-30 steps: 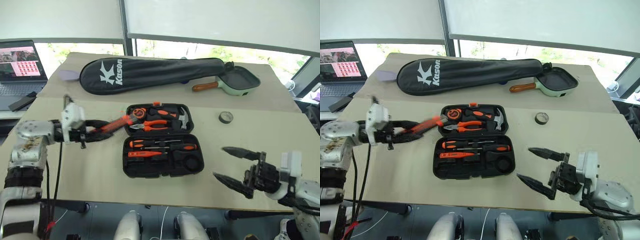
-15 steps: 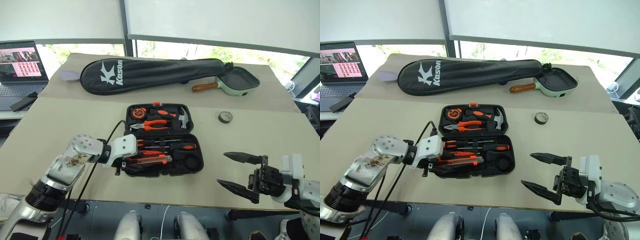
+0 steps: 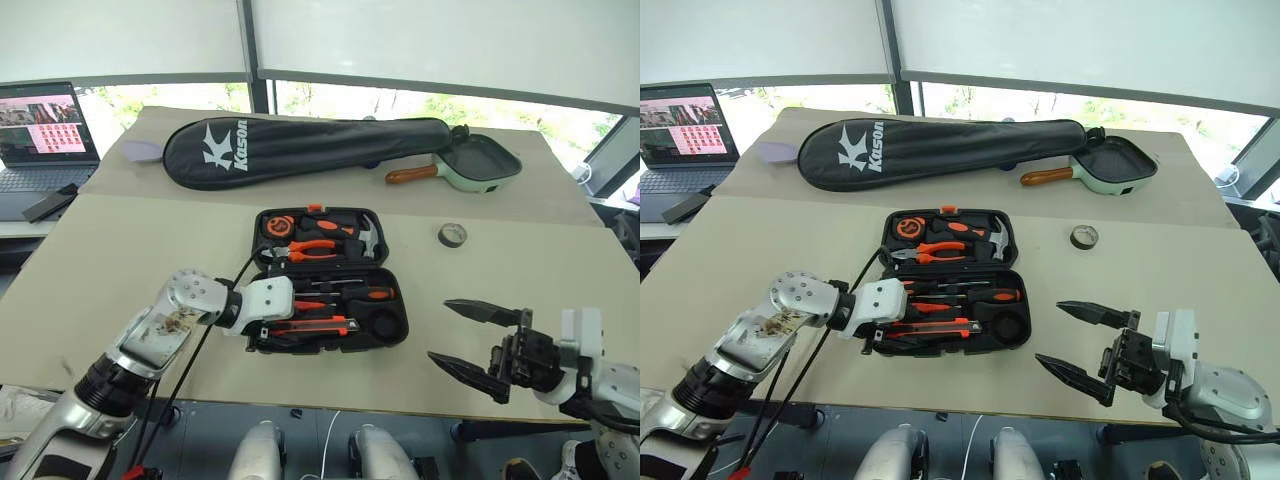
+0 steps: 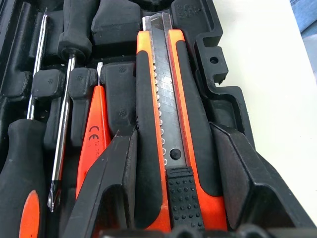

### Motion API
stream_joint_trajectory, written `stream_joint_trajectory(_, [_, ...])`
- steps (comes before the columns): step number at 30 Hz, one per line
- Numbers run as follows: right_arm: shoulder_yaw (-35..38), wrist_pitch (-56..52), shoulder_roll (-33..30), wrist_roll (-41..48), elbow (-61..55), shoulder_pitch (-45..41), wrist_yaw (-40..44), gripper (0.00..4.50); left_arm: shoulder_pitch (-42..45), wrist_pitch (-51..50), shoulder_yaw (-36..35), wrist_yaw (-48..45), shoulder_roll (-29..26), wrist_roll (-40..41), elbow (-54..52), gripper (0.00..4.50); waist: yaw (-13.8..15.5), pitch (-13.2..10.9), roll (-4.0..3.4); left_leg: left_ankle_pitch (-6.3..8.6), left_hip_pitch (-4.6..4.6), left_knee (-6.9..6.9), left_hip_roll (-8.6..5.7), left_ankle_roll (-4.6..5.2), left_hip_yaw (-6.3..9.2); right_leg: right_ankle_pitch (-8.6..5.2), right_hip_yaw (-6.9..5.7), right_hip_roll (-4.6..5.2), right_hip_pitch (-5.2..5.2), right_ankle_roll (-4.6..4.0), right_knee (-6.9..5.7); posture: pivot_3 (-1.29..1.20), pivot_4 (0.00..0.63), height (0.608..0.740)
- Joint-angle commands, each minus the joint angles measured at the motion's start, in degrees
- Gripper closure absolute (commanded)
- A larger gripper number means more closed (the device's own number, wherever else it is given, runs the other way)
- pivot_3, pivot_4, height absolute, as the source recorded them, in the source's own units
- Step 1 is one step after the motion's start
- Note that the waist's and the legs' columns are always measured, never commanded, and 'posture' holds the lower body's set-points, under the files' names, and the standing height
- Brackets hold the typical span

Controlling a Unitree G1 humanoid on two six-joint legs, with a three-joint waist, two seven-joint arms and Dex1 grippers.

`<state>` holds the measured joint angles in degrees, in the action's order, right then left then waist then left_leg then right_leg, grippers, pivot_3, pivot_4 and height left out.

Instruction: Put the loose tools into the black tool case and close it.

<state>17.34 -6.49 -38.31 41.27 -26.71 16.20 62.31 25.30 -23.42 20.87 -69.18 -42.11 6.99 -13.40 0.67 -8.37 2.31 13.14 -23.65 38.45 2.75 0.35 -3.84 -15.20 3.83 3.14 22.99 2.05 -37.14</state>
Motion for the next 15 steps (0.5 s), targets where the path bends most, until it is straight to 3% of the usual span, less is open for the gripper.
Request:
stream_joint_trajectory(1, [0.62,0.35,0.57,-0.09,-1.78,0.14,-0.86,0.00,-0.39,0.50,1.61,-0.88,0.88,-0.04,1.45,2.76,0.06,0.01,-0.02,0.00,0.01,0.01,0.00,0.00,0.00,0.00,0.00,0.00,-0.02,0.00,0.00,0.00,0.150,0.740])
stream_joint_trajectory(2, [0.58,0.43,0.63,-0.18,-1.79,0.23,-0.93,0.00,-0.35,0.46,1.76,-1.27,0.88,0.02,1.57,2.76,0.08,0.02,-0.03,0.00,0.04,0.02,0.00,0.00,0.00,0.00,0.00,0.00,-0.05,0.01,0.00,0.00,0.150,0.740])
stream_joint_trajectory(4, [0.46,0.57,0.74,-0.39,-1.61,0.04,-1.18,0.00,-0.83,-0.81,1.08,-1.81,1.20,1.66,1.13,1.73,0.07,0.02,-0.03,0.00,0.06,0.05,-0.01,0.00,0.01,0.00,-0.01,0.01,-0.11,0.03,0.01,0.00,0.150,0.740])
stream_joint_trajectory(5, [0.39,0.61,0.78,-0.49,-1.46,-0.17,-1.35,0.00,-0.95,-1.45,0.52,-2.12,1.35,2.68,0.87,1.61,0.02,0.02,-0.03,0.00,0.08,0.06,-0.01,0.01,0.01,0.00,-0.01,0.01,-0.13,0.03,0.01,0.00,0.150,0.740])
stream_joint_trajectory(8, [0.22,0.66,0.90,-0.75,-0.95,-0.86,-1.80,0.00,-0.81,-0.93,-2.60,-0.93,3.06,5.10,1.26,0.45,-0.05,0.03,-0.05,0.02,0.12,0.06,0.01,0.03,0.01,-0.01,-0.01,0.00,-0.15,0.03,0.02,0.00,0.150,0.740])
stream_joint_trajectory(9, [0.21,0.67,0.95,-0.79,-0.80,-1.04,-1.91,0.00,-0.69,-0.66,-3.43,-0.40,3.66,5.53,1.57,0.26,-0.04,0.03,-0.05,0.03,0.13,0.05,0.01,0.04,0.01,-0.01,-0.01,0.01,-0.15,0.03,0.02,0.00,0.150,0.740])
stream_joint_trajectory(14, [-0.16,1.19,1.48,-1.50,1.28,-2.59,-1.66,0.00,0.90,1.97,-11.26,-2.70,5.31,12.95,6.07,0.10,-0.09,0.02,-0.05,0.03,0.09,0.08,0.01,0.04,0.03,0.00,-0.01,0.00,-0.12,0.03,0.00,0.00,0.150,0.740])
stream_joint_trajectory(15, [-0.19,1.24,1.63,-1.65,1.65,-2.92,-1.63,0.00,1.11,3.10,-12.27,-2.47,5.77,13.43,7.00,0.35,-0.11,0.02,-0.05,0.02,0.10,0.09,0.02,0.04,0.03,0.00,-0.01,-0.01,-0.12,0.03,-0.01,0.00,0.150,0.740])
